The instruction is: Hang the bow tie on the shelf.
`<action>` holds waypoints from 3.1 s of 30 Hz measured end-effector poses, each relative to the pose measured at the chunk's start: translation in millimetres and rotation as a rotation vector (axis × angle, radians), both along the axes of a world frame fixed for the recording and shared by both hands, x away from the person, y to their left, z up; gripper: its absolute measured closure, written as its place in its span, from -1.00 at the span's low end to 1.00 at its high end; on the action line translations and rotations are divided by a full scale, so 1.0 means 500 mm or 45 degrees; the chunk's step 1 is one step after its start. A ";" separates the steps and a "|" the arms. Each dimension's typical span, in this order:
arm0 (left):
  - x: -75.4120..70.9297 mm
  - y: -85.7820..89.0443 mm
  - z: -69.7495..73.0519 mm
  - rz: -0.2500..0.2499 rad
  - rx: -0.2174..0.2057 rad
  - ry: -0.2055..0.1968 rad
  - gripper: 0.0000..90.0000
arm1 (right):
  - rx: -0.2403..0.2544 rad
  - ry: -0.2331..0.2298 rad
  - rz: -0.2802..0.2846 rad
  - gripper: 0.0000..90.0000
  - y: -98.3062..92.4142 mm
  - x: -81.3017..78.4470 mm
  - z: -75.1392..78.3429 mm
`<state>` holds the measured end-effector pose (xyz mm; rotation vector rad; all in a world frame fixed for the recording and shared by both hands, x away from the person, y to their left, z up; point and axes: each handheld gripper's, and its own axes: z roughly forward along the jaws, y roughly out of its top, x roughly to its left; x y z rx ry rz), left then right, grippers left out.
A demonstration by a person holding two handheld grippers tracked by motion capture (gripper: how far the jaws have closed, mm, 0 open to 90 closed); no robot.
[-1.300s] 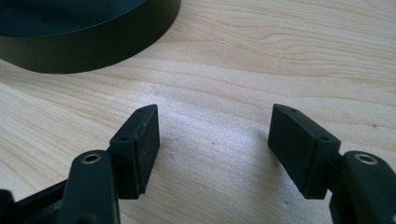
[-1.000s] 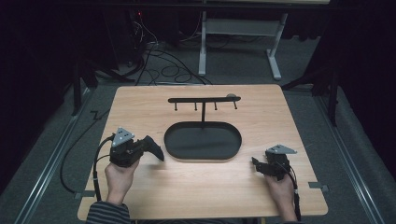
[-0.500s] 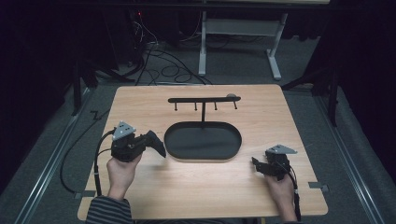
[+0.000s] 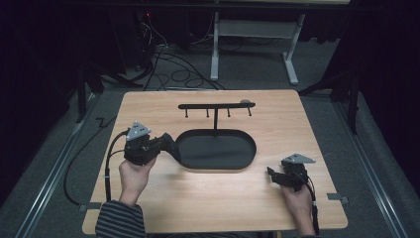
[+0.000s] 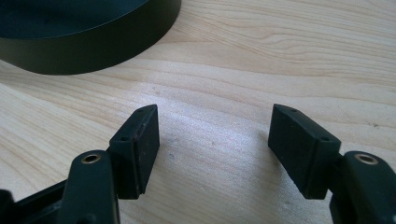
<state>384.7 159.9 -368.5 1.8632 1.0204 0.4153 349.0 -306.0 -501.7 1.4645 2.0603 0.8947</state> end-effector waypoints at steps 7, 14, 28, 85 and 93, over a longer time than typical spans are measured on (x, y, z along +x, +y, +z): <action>0.011 -0.014 0.010 -0.013 0.012 0.002 0.98 | 0.001 0.002 -0.001 -0.21 0.000 0.000 0.000; 0.019 -0.027 0.023 -0.025 0.028 -0.009 0.98 | 0.002 0.000 0.000 -0.21 0.000 0.000 0.000; 0.058 -0.055 0.049 -0.022 0.046 0.000 0.98 | 0.012 0.002 -0.001 -0.21 -0.001 0.000 0.000; 0.135 -0.132 0.071 0.151 0.148 0.012 0.98 | 0.023 0.003 0.007 -0.22 -0.003 0.000 0.000; 0.151 -0.141 0.067 0.181 0.146 0.030 0.98 | 0.020 0.002 0.010 -0.22 -0.003 0.000 0.000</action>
